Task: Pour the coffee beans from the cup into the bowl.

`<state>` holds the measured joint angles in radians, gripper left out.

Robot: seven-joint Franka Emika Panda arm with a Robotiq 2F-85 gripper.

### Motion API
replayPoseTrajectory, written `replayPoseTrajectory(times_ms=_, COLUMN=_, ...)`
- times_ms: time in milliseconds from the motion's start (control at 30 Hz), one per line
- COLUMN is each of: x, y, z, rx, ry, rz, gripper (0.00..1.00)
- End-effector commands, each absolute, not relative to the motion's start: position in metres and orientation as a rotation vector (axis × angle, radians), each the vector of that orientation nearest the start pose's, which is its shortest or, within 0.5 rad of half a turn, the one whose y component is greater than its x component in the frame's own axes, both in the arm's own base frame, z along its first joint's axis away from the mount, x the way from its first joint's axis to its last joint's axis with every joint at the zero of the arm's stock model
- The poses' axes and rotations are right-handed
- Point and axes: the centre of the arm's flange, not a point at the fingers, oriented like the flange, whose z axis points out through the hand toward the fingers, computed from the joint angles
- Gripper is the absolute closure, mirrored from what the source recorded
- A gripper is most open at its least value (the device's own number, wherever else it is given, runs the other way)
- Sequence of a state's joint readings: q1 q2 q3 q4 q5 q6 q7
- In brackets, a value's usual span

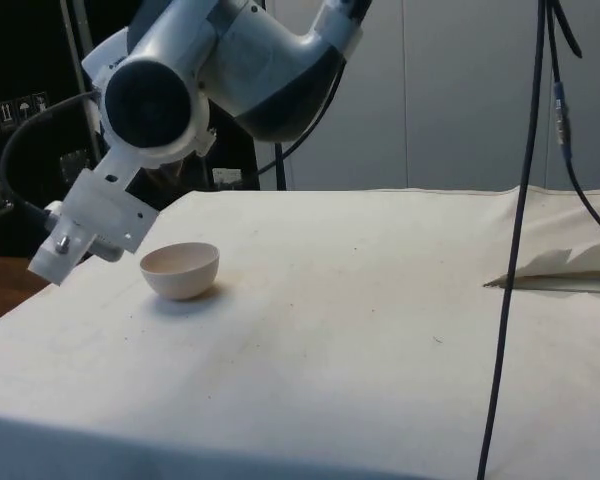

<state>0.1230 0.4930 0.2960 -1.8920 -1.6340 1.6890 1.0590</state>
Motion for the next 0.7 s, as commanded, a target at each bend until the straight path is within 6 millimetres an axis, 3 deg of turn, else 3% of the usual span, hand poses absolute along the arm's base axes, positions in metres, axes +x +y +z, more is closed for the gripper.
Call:
replayPoseTrajectory(times_ms=0, x=0.607, y=0.152, z=0.279, rx=1.755, ry=0.214, rz=0.586, gripper=1.0)
replayPoseTrajectory(times_ms=667, x=0.6, y=0.17, z=0.27, rx=1.627, ry=0.242, rz=0.607, gripper=1.0)
